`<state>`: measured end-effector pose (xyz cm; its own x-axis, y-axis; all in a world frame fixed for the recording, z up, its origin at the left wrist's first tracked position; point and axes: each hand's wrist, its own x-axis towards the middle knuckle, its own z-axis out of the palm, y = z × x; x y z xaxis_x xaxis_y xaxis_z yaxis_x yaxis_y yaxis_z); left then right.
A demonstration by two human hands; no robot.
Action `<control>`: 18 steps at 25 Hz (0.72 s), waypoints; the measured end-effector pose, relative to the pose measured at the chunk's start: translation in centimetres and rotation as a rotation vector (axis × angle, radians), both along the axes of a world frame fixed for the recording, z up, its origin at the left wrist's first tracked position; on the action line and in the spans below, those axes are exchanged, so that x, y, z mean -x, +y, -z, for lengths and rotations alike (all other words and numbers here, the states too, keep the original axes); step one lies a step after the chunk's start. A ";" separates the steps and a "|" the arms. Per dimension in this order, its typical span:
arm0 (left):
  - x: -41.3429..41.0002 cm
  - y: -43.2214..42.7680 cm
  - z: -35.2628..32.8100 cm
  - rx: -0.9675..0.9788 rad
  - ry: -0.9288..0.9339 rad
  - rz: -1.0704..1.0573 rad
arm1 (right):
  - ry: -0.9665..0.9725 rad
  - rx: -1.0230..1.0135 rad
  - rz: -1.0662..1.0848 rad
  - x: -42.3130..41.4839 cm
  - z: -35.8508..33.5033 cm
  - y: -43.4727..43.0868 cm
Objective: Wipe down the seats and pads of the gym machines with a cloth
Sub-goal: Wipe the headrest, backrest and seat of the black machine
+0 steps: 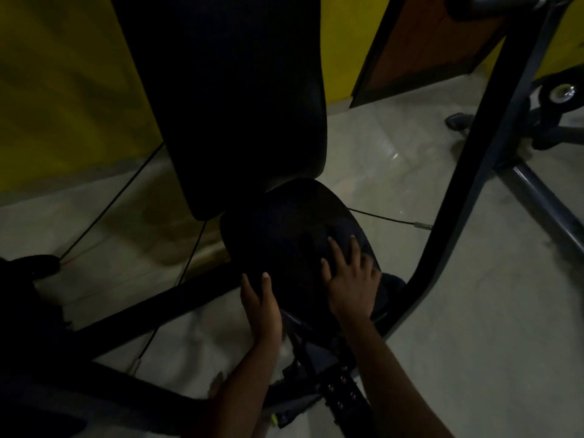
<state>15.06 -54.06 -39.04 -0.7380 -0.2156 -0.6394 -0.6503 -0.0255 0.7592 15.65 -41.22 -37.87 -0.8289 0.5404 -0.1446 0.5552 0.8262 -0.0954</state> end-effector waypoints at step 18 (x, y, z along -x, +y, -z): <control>10.4 5.1 4.9 1.003 0.722 1.111 | -0.041 0.126 -0.127 7.3 2.7 9.1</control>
